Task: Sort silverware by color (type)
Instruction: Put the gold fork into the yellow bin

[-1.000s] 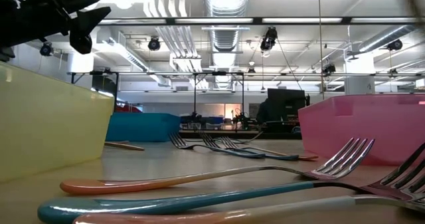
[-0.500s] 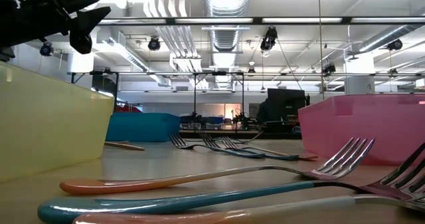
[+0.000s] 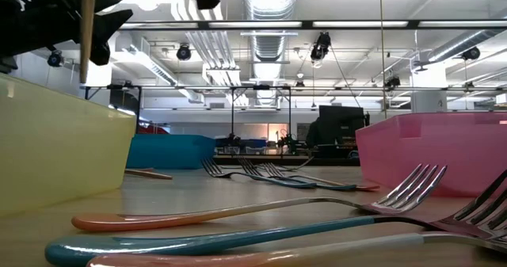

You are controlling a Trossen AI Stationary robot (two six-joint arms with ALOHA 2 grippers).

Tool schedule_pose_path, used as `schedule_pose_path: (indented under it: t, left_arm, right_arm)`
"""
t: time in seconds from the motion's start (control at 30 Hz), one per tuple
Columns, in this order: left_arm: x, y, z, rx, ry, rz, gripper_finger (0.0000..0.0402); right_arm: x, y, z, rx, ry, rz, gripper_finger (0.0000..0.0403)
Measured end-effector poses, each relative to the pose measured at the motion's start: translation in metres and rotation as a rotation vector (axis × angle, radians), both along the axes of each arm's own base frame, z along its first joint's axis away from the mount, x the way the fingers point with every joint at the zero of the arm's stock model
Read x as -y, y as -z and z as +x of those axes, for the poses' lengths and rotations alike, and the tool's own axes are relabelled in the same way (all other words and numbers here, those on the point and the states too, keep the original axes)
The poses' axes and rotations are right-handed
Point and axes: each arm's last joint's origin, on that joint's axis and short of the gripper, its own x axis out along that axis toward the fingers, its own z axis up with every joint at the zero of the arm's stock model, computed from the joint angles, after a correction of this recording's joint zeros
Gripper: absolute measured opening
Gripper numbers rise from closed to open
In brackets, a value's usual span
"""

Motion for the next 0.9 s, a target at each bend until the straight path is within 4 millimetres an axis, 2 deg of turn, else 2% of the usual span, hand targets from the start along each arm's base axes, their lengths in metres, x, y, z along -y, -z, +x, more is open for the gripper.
schedule_pose_path:
  t: [0.27,0.57,0.77,0.9]
  left_arm:
    - [0.000,0.000,0.000,-0.002,0.000,-0.001,0.0141]
    - [0.000,0.000,0.000,-0.005,0.001,-0.002,0.0141]
    - [0.000,0.000,0.000,-0.005,0.000,-0.002,0.0141]
    - [0.000,0.001,0.000,-0.006,0.000,-0.003,0.0141]
  right_arm:
    - [0.001,0.023,0.016,0.005,-0.040,0.026,0.0011]
    - [-0.013,0.038,0.050,0.015,-0.093,0.033,0.0011]
    - [-0.020,0.048,0.074,-0.162,-0.078,0.024,0.0012]
    - [-0.022,0.039,0.088,-0.256,-0.056,0.043,0.0012]
